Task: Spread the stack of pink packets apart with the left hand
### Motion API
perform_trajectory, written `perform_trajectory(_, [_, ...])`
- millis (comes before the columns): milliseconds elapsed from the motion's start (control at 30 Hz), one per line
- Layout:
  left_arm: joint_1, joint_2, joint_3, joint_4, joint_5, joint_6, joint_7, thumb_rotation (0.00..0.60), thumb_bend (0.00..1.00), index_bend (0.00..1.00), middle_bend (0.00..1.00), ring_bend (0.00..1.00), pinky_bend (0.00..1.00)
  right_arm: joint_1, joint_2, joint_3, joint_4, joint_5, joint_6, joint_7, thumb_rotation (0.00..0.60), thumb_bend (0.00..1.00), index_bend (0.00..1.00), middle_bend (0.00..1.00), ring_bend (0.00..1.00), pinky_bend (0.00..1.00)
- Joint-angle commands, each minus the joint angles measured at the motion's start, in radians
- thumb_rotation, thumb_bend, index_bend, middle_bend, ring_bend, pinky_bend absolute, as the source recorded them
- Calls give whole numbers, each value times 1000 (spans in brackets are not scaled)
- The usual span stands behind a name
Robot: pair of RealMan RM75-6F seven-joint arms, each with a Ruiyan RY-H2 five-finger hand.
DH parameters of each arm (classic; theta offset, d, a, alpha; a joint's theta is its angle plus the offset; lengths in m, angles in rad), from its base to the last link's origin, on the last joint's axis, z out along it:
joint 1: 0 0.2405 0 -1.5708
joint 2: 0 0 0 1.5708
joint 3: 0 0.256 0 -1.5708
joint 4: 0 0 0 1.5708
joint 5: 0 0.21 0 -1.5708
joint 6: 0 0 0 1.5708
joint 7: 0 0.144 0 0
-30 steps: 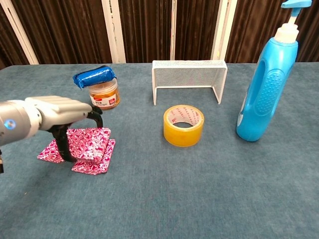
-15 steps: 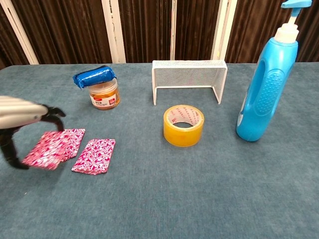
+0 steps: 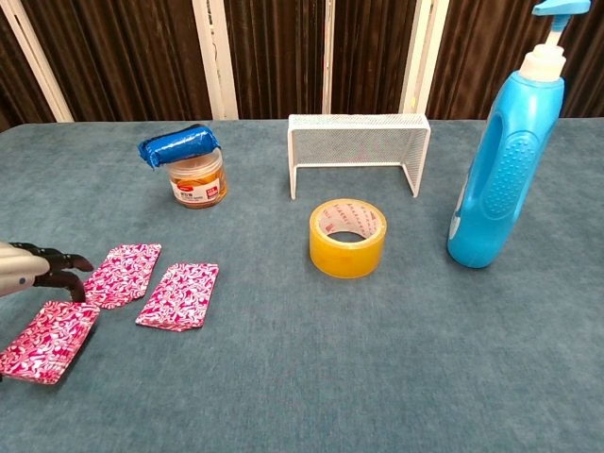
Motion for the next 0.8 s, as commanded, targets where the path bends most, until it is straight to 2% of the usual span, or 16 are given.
perform_trajectory(33, [0,3,-5,-13,-12,3,17,600,230,127,0,0,0,1,0,0,1,-1,0,1,600,363,0,0,0,87])
perform_trajectory(300, [12,28,-7,-49,1,19,18,600,180,60,0,0,0,0,-1,-2,2,-3,0,-1,600,363,0,0,0,87])
perform_trajectory(400, [36,53,-7,-69,48,43,-22,600,179,59,0,0,0,-1,0,-2,2,-4,1,-1,600,364,0,0,0,87])
perform_trajectory(567, [155,100,14,-73,273,195,-191,600,180,52,0,0,0,1,-2,1,3,-4,3,-5,600,363,0,0,0,87])
perform_trajectory(633, [236,116,41,-15,413,316,-269,600,180,39,0,0,0,1,-3,1,5,-2,2,-10,600,363,0,0,0,87])
perform_trajectory(733, [320,127,52,84,541,462,-325,600,179,13,0,0,0,1,-5,4,9,-2,6,-17,600,363,0,0,0,87])
perform_trajectory(800, [362,125,44,140,589,533,-357,600,179,1,0,0,0,0,-7,4,11,-1,7,-20,600,363,0,0,0,87])
